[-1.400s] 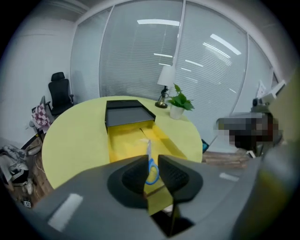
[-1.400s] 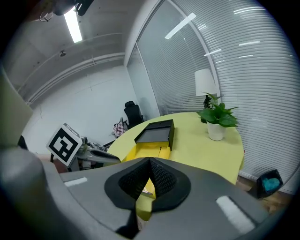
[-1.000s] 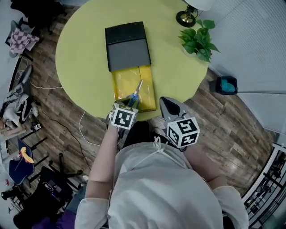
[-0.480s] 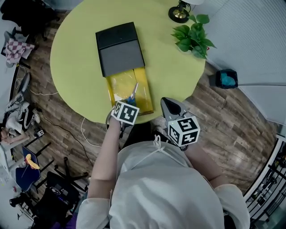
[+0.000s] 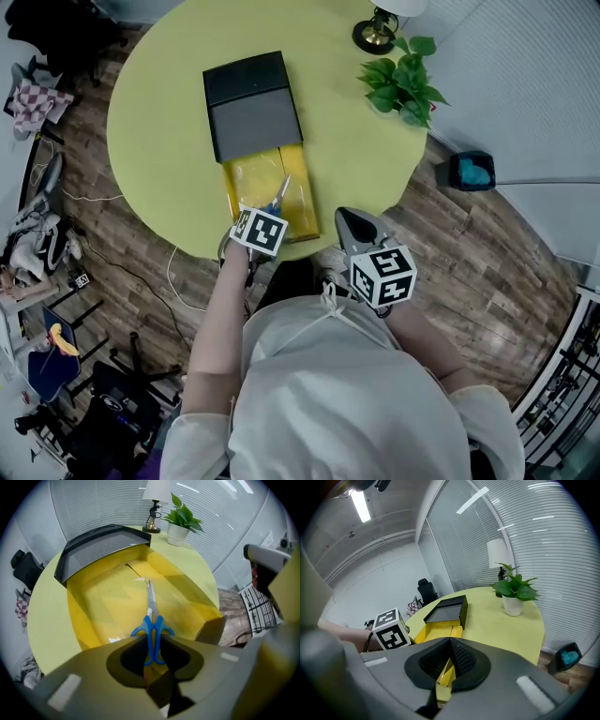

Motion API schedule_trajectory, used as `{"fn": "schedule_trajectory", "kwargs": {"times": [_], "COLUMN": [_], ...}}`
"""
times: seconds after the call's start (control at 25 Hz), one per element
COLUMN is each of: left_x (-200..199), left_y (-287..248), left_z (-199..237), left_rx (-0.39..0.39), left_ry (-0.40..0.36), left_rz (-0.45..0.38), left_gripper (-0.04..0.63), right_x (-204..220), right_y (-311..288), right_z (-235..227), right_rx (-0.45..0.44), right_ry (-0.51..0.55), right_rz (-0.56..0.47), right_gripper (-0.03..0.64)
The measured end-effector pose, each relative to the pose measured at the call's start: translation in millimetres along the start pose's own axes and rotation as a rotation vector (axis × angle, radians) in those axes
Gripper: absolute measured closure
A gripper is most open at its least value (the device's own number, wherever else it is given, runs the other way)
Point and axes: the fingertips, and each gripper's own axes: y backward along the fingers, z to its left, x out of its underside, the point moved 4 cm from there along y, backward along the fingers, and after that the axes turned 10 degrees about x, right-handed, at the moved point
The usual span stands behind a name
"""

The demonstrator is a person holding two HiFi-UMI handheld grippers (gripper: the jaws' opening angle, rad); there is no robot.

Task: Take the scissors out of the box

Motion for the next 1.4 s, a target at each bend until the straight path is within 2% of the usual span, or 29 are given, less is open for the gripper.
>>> {"fn": "schedule_trajectory", "kwargs": {"times": [0.2,0.4,0.52,0.76,1.16,1.4], "left_x": [0,-1,-4,-10,-20,-14], "left_y": [13,39,61,119,246,300], "left_z": [-8,-15,-20,-28,-31,-33], "left_rx": [0.035,0.024,0.009,-0.032,-0.133,-0.179], "left_ry": [0.026,0.027,0.022,0.02,-0.046,-0.085], "left_rz": [-0.084,-0.178,-0.262,-0.491,-0.933,-1.155], "left_gripper": [0.506,0.506,0.506,0.506,0.506,0.506], "right_x": [-1,-1,-3,-16,-68,-87], "right_y": [10,18,24,35,49,54], "right_z": [0,3,7,22,53,71], "right_rx": [0.008,0.008,0.005,-0.002,0.007,-0.029], "right_ry": [0.01,0.016,0.031,0.07,0.112,0.162], "right_rz": [-0.008,-0.019,-0.03,-0.081,-0.242,-0.325], "right_gripper": [0.617,0.617,0.617,0.617,0.617,0.618]}}
